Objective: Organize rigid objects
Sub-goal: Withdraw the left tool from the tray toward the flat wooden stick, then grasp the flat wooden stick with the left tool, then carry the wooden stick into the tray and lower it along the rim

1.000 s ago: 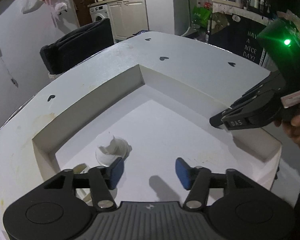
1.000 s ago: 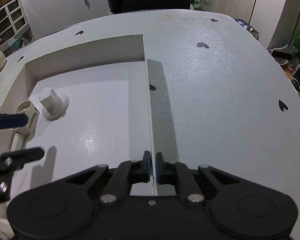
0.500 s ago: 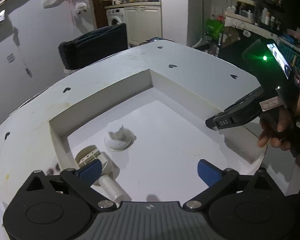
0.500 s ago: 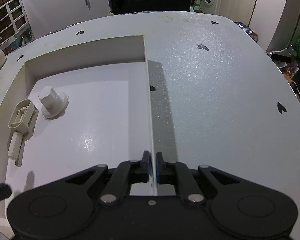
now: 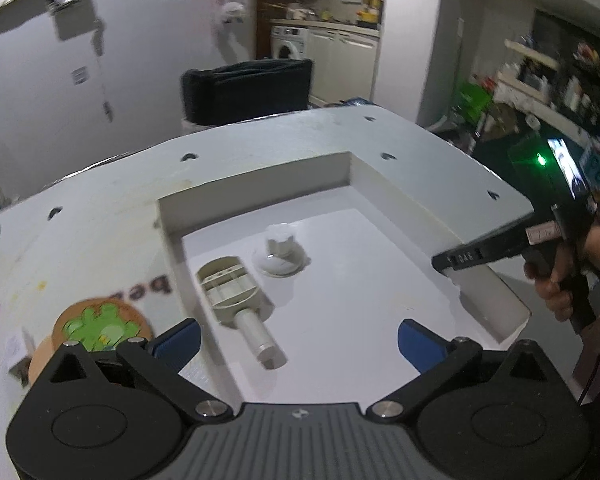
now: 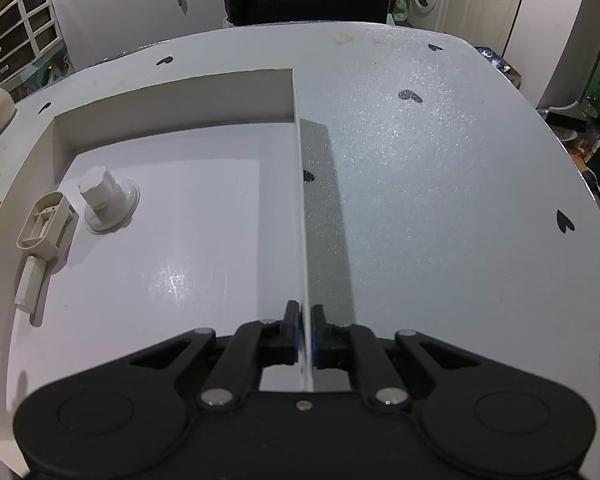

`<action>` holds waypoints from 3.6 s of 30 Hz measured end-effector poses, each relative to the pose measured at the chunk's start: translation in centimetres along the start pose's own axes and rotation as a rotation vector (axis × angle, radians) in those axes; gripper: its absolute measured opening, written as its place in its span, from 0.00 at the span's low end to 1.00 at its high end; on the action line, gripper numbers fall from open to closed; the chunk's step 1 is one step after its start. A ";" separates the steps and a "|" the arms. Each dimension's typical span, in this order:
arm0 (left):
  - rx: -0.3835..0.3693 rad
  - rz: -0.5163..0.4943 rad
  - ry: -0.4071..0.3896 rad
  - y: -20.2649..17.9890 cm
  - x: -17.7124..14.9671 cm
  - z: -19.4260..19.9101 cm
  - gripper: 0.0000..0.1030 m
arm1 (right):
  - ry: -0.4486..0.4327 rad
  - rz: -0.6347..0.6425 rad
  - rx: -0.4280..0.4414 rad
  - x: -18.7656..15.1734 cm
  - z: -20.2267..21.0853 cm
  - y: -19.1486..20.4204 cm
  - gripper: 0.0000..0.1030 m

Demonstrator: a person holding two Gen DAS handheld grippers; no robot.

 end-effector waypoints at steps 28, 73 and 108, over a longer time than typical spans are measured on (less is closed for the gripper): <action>0.429 0.334 0.061 13.6 -6.7 3.9 1.00 | 0.002 -0.013 -0.014 -0.1 0.1 0.1 0.08; 0.403 0.265 0.031 12.7 -4.3 3.2 0.89 | 0.007 -0.025 -0.003 0.0 0.0 0.0 0.07; -0.132 -0.058 0.134 -1.5 -2.1 -1.6 1.00 | 0.004 -0.035 0.001 0.1 0.1 -0.2 0.07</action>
Point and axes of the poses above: each gripper's, at about its wrist camera, not at the fingertips, and z roughly against the way its jaws point, y to its left, x to its top, the point moved 6 cm from there along -z, roughly the way its jaws point, and after that the axes turned 10 degrees about -y, right-handed, at the moved point
